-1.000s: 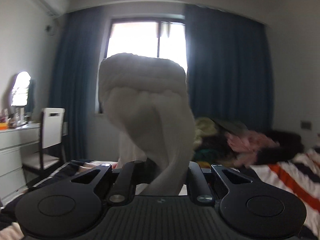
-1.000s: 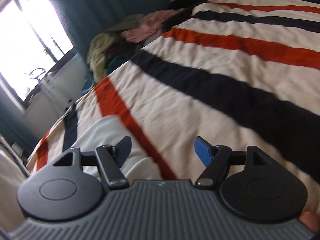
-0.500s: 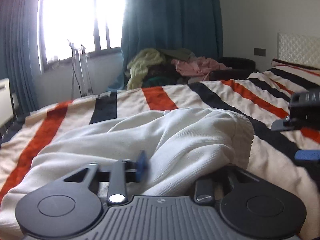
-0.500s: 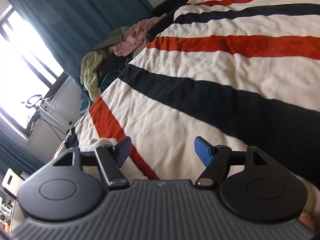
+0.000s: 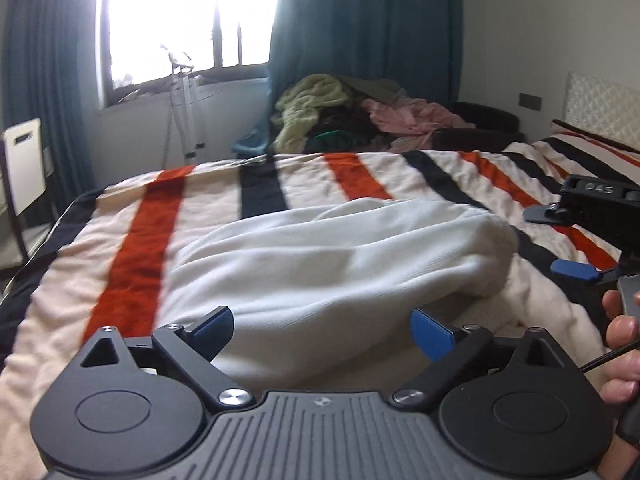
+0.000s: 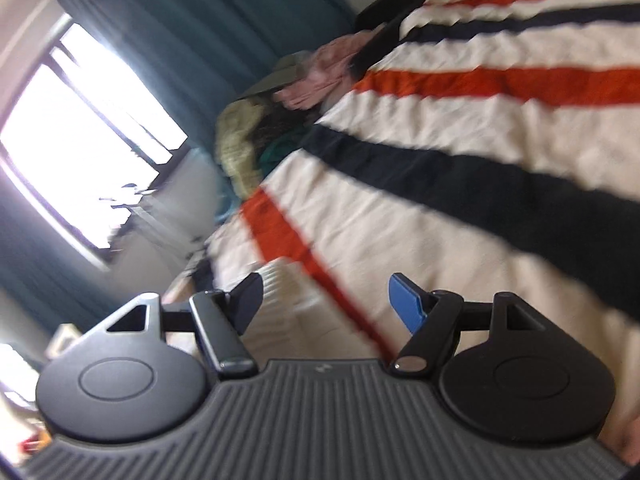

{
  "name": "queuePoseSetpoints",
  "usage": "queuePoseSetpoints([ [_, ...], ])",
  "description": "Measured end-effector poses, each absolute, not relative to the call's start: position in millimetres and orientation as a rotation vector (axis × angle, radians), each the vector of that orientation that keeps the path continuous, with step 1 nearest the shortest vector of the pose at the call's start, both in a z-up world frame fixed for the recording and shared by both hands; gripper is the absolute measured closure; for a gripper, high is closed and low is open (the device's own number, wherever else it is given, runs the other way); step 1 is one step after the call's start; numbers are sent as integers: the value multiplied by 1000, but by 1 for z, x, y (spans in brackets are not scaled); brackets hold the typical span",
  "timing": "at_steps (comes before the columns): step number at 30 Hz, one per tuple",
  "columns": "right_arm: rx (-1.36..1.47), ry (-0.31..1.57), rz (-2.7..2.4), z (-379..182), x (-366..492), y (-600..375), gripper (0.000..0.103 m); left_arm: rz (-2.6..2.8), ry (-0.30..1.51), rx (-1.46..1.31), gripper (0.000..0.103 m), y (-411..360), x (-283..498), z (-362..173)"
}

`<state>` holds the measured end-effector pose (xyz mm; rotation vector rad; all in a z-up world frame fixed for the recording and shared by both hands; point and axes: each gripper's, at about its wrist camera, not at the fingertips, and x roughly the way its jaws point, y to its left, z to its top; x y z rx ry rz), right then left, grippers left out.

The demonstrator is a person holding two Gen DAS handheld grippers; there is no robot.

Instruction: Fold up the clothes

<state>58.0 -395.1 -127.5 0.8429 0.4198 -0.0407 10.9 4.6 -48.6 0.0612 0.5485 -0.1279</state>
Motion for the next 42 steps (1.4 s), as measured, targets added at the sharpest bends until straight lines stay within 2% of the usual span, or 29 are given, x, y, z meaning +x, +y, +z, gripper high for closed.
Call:
queuePoseSetpoints([
  [7, 947, 481, 75, -139, 66, -385, 30, 64, 457, -49, 6, 57, 7, -38],
  [12, 1111, 539, 180, -151, 60, -381, 31, 133, 483, -99, 6, 82, 12, -44],
  [21, 1140, 708, 413, -163, 84, -332, 30, 190, 590, -73, 7, 84, 31, -70],
  [25, 998, 666, 315, -154, 102, -326, 30, 175, 595, -23, 7, 79, 28, -75],
  [29, 1070, 626, 231, -158, 114, -338, 30, 164, 610, -33, 6, 81, 25, -78],
  [33, 960, 593, 142, -155, 119, -340, 33, 156, 629, -88, 6, 88, 25, -80],
  [35, 910, 577, 114, -153, 120, -341, 37, 153, 634, -112, 5, 91, 25, -81],
  [37, 906, 558, 103, -153, 116, -348, 52, 148, 637, -133, 5, 93, 24, -81],
  [39, 899, 534, 107, -151, 111, -354, 58, 142, 634, -142, 5, 92, 23, -81],
  [42, 856, 534, 83, -150, 109, -357, 60, 137, 628, -129, 3, 88, 21, -80],
])
